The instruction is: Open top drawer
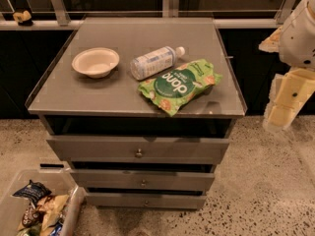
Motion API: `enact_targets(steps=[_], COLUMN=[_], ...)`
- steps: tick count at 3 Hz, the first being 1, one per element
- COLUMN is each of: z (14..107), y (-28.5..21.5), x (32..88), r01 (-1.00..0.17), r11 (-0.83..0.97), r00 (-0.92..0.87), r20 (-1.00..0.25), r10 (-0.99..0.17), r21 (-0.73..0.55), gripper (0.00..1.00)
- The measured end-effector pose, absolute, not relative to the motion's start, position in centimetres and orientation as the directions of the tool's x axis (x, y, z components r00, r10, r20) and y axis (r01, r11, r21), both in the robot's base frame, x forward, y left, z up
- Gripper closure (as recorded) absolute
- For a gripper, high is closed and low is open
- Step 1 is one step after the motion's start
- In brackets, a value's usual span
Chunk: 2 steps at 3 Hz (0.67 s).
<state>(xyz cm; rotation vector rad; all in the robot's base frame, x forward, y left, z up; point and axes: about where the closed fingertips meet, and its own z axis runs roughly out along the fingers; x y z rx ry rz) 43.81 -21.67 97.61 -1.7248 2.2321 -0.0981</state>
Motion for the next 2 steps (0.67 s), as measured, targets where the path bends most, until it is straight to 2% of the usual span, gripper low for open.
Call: enact_targets(steps=[2], z=[96.6], y=[-21.5], x=[43.2], r01=[-0.931], r11=[0.263], r00=[-0.209], r20=[-0.220], r10=[-0.953], r21=[-0.253], gripper=[0.00])
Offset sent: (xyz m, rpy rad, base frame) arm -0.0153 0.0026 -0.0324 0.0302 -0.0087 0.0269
